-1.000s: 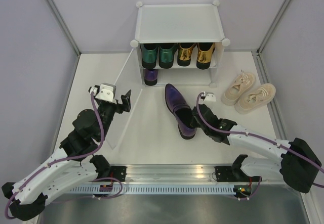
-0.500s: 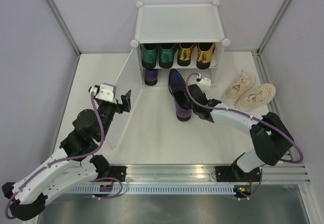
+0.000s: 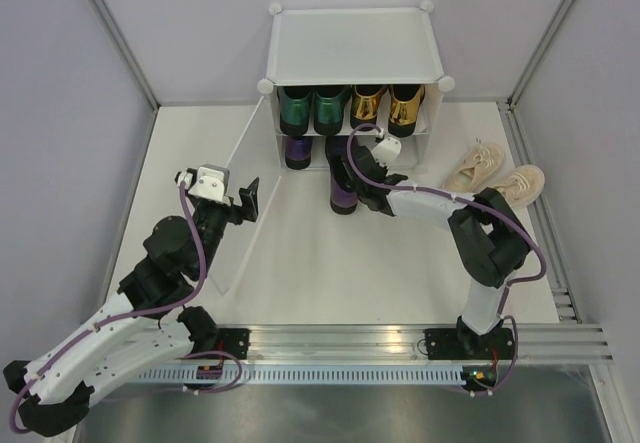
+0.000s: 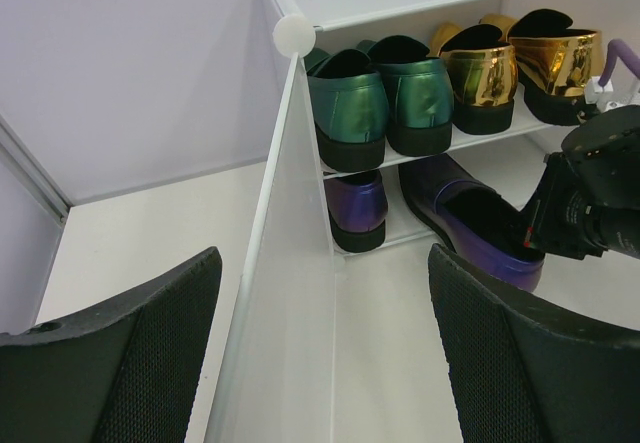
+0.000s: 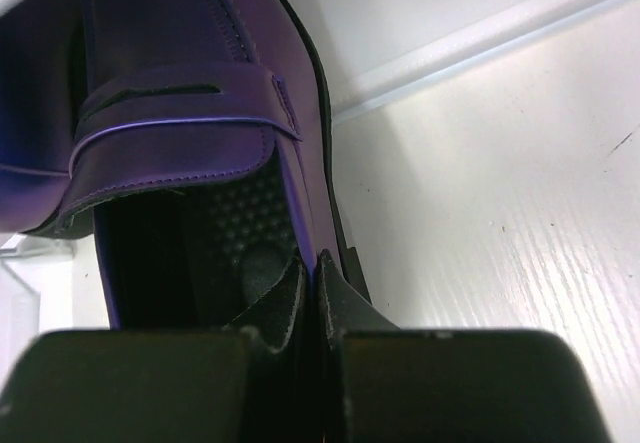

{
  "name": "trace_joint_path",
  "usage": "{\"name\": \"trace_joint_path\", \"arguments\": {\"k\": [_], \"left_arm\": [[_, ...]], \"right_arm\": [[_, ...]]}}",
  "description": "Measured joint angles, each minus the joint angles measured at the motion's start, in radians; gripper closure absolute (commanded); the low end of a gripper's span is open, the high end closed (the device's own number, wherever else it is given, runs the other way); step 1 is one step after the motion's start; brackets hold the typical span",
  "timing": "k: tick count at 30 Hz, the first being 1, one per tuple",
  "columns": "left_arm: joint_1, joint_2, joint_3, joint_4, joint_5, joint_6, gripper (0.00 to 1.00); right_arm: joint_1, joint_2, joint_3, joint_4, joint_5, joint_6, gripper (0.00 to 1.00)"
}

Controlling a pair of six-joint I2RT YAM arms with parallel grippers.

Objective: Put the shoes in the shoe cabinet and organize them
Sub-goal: Place the shoe in the shoe cabinet.

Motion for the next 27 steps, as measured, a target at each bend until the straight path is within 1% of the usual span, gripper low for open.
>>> {"name": "trace_joint_path", "arguments": {"k": [7,10,13,14,16,17,19,20,21,23,27], "left_arm": [[0.000,0.000,0.000,0.000,0.001,0.000,0.13],[-0.001,0.000,0.000,0.000,0.002,0.000,0.13],[-0.003,0.001,0.000,0.000,0.002,0.000,0.13],[-0.003,0.001,0.000,0.000,0.003,0.000,0.13],[-0.003,0.002,0.000,0.000,0.003,0.000,0.13],[-0.003,0.002,0.000,0.000,0.003,0.000,0.13],[-0.003,0.002,0.000,0.000,0.003,0.000,0.13],[-0.003,0.002,0.000,0.000,0.003,0.000,0.13],[-0.003,0.002,0.000,0.000,0.003,0.000,0.13],[-0.003,0.002,0.000,0.000,0.003,0.000,0.13],[-0.005,0.002,0.000,0.000,0.003,0.000,0.13]], "right_arm": [[0.004,0.061,0.039,0.021,0.027,0.022,0.99],[-0.001,0.091,0.067,0.056,0.027,0.024,0.99],[-0.004,0.112,0.090,0.067,0.034,0.026,0.91],[-0.006,0.119,0.100,0.066,0.034,0.026,0.85],[-0.011,0.134,0.121,0.068,0.034,0.027,0.76],[-0.014,0.140,0.131,0.074,0.035,0.029,0.65],[-0.021,0.142,0.143,0.097,0.035,0.033,0.55],[-0.025,0.142,0.148,0.111,0.034,0.030,0.44],[-0.027,0.142,0.153,0.120,0.033,0.031,0.40],[-0.031,0.141,0.156,0.139,0.032,0.024,0.33],[-0.034,0.131,0.149,0.159,0.024,0.021,0.31]]}}
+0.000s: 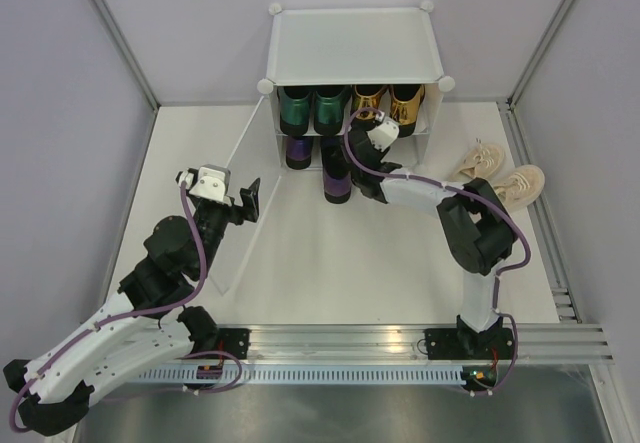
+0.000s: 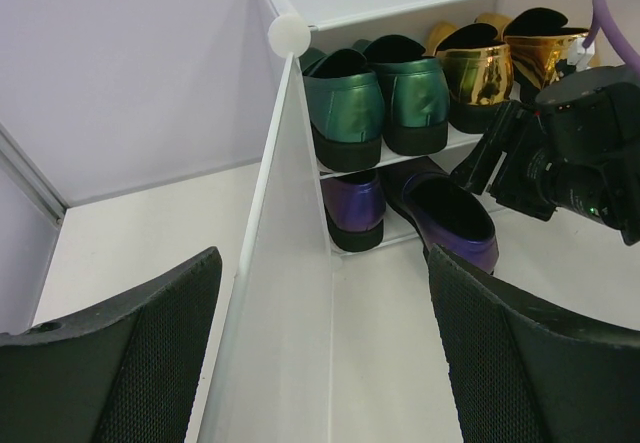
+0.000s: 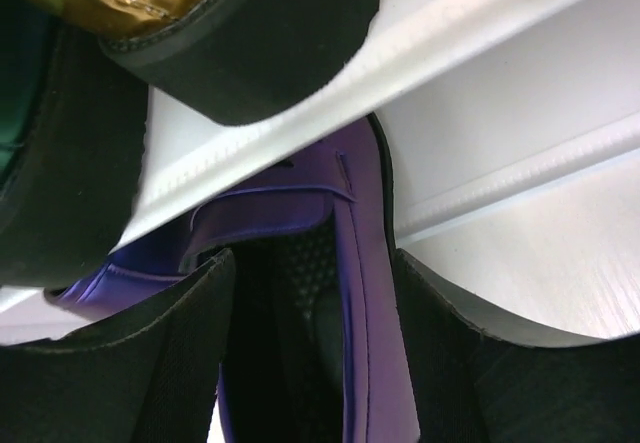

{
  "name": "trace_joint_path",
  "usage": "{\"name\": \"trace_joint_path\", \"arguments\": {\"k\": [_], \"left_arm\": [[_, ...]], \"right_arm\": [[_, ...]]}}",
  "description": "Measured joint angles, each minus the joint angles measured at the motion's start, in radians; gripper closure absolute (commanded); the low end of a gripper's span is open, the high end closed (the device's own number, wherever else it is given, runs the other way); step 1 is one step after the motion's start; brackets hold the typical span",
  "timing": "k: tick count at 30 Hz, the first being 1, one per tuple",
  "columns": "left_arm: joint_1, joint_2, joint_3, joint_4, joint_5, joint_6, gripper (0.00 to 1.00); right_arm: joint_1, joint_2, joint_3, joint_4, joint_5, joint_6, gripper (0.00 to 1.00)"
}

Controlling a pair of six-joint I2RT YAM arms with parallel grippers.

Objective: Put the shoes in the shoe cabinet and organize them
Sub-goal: Place the shoe in the shoe cabinet.

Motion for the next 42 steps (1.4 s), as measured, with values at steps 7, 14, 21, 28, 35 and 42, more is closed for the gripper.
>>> {"name": "trace_joint_path", "arguments": {"k": [7,14,21,28,35,42], "left_arm": [[-0.002,0.000,0.000,0.000,0.000,0.000,0.13],[-0.002,0.000,0.000,0.000,0.000,0.000,0.13],[-0.002,0.000,0.000,0.000,0.000,0.000,0.13],[-0.002,0.000,0.000,0.000,0.000,0.000,0.13],[-0.002,0.005,0.000,0.000,0.000,0.000,0.13],[-0.002,0.005,0.000,0.000,0.000,0.000,0.13]], "right_arm": [[0.000,-0.115,-0.103,0.025,-0.039,-0.002,0.31],[0.006,-0.293,-0.283,0.112,-0.100,-0.053,0.33],[0.107,-0.381,-0.461,0.234,-0.103,-0.247,0.16],[0.182,-0.287,-0.480,0.314,-0.097,-0.370,0.12],[0.189,-0.137,-0.438,0.317,-0.050,-0.425,0.11],[0.190,-0.042,-0.347,0.316,-0.031,-0.466,0.08]]}}
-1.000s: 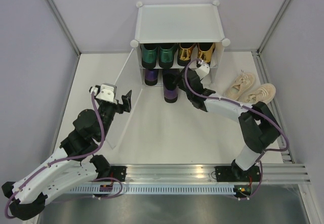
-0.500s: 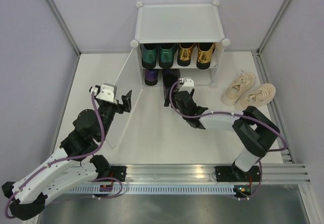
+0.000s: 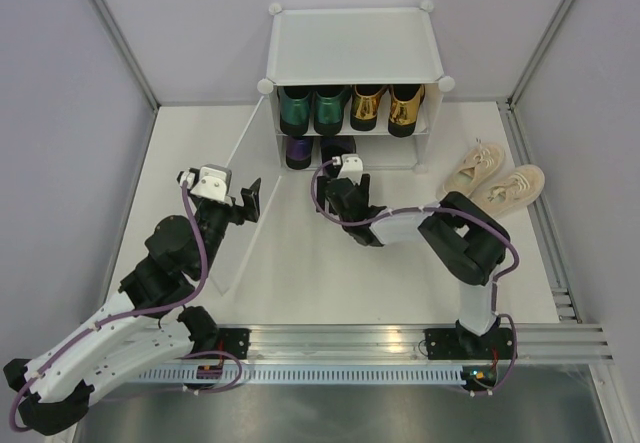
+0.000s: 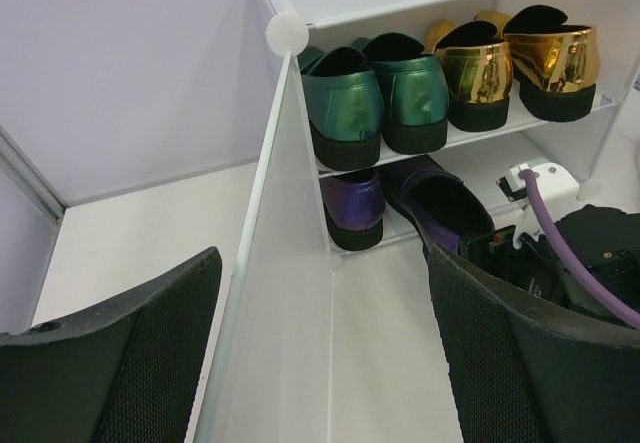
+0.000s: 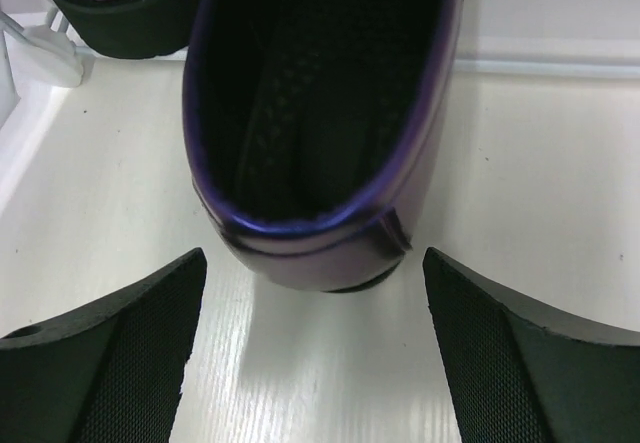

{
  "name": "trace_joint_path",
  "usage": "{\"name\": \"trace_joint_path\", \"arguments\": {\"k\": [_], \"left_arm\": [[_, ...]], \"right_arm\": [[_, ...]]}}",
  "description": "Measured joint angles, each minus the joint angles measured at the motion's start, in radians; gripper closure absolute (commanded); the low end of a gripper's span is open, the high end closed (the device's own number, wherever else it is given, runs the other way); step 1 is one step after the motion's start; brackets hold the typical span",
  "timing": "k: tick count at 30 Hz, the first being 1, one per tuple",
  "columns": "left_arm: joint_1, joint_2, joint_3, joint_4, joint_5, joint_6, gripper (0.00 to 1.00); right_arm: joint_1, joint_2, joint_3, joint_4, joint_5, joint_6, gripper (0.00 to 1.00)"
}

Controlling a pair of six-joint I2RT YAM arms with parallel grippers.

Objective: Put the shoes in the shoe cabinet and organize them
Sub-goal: Place the shoe in the shoe cabinet.

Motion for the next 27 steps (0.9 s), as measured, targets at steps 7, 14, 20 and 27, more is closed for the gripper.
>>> {"name": "trace_joint_path", "arguments": {"k": [7,14,20,27], "left_arm": [[0.000,0.000,0.000,0.000,0.000,0.000,0.13],[0.000,0.000,0.000,0.000,0.000,0.000,0.13],[0.000,0.000,0.000,0.000,0.000,0.000,0.13],[0.000,0.000,0.000,0.000,0.000,0.000,0.13]], "right_arm": [[0.000,0.083,0.091,-0.037,0.049,-0.009,0.16],[0.003,0.117,0.143,-0.095,0.108,-0.019,0.42],[0.004,0.113,0.146,-0.104,0.114,-0.022,0.54],[-0.014,0.045,0.146,-0.137,0.105,-0.034,0.66]]}}
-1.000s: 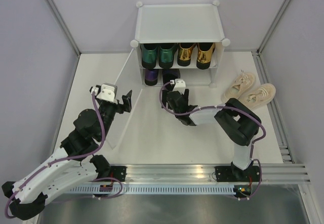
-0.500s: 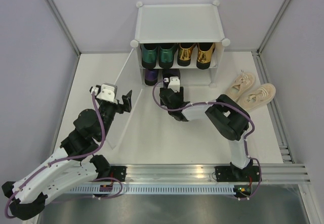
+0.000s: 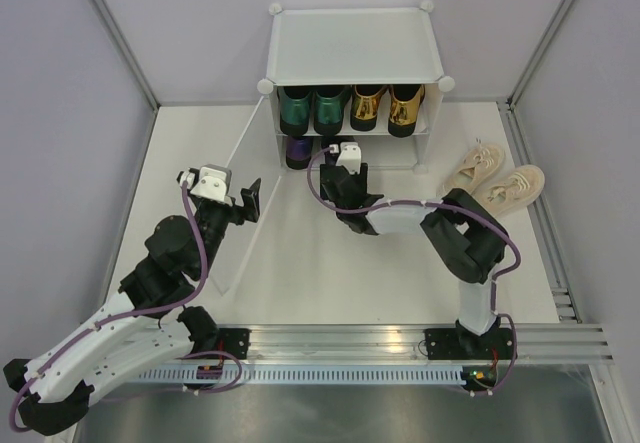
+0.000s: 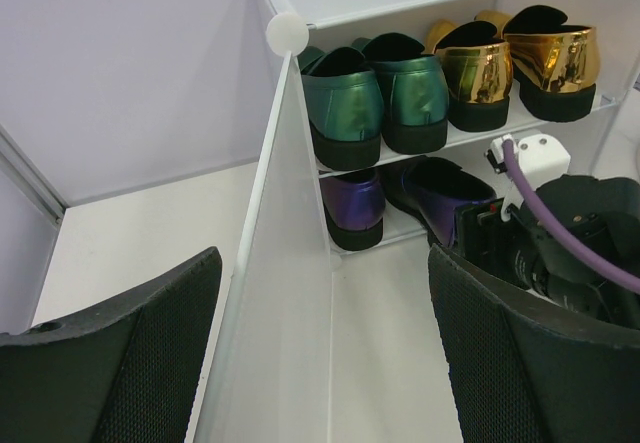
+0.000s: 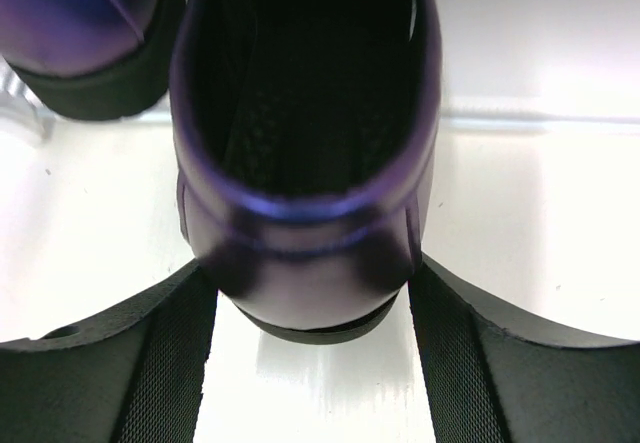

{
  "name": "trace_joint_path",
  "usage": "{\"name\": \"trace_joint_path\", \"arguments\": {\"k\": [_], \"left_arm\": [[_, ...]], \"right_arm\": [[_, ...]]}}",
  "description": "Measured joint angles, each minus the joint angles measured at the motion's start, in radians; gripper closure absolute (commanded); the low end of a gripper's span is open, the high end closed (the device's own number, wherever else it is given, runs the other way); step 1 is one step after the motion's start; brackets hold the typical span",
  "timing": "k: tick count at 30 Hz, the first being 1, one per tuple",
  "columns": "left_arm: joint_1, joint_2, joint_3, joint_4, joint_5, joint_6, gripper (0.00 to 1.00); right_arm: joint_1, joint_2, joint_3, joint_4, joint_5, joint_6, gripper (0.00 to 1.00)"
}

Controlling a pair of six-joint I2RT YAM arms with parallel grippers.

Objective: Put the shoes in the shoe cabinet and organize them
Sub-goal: Place the shoe in the shoe cabinet.

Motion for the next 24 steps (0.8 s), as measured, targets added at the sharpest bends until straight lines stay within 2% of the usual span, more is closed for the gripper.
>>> {"name": "trace_joint_path", "arguments": {"k": [5,12,24], "left_arm": [[0.000,-0.003,0.000,0.000,0.000,0.000,0.13],[0.000,-0.005,0.000,0.000,0.000,0.000,0.13],[0.000,-0.010,0.000,0.000,0.000,0.000,0.13]], "right_arm": [[-0.031,-0.041,0.000,-0.001,-0.020,-0.010,0.70],[-0.063,-0.040,0.007,0.019,-0.035,-0.051,0.70],[-0.087,0.045,0.092,0.080,-0.030,-0.133,0.70]]}}
